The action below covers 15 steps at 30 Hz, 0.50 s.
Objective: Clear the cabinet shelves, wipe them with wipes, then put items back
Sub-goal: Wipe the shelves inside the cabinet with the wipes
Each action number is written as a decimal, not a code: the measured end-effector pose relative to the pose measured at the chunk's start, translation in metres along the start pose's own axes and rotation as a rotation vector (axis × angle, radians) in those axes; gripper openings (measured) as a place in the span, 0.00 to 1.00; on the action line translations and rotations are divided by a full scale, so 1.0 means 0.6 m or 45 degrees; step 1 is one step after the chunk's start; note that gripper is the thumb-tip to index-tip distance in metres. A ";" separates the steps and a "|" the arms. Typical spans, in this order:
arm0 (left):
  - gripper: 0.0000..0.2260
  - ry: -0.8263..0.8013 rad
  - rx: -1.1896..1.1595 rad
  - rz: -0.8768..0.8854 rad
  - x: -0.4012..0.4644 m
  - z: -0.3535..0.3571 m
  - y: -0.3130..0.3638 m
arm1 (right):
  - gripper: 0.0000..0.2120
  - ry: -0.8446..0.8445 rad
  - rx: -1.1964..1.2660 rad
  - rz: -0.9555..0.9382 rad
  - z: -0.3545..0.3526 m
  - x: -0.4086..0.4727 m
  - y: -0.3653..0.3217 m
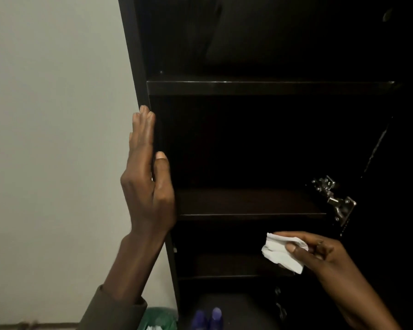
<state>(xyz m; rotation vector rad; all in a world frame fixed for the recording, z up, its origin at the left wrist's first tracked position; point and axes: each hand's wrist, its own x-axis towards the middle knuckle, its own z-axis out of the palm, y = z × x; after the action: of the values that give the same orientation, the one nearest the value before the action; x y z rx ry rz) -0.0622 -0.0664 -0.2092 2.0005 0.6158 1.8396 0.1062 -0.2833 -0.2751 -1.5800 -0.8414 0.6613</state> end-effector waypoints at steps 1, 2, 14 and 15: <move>0.22 -0.010 -0.001 -0.024 -0.008 -0.001 -0.005 | 0.13 0.006 0.024 0.019 0.002 -0.002 0.006; 0.22 -0.021 -0.005 -0.044 -0.013 -0.001 -0.009 | 0.12 0.018 0.055 0.036 0.003 0.000 0.011; 0.22 -0.102 -0.214 -0.166 -0.056 -0.016 -0.048 | 0.13 0.086 -0.253 -0.316 0.134 0.162 -0.044; 0.22 -0.105 -0.221 -0.172 -0.057 -0.016 -0.048 | 0.12 0.093 -0.322 -0.370 0.159 0.191 -0.048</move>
<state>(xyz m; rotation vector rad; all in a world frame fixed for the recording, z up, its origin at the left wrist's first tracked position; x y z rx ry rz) -0.0763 -0.0606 -0.2523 1.8644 0.5341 1.6636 0.0921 -0.1326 -0.2594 -1.6511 -1.1067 0.2952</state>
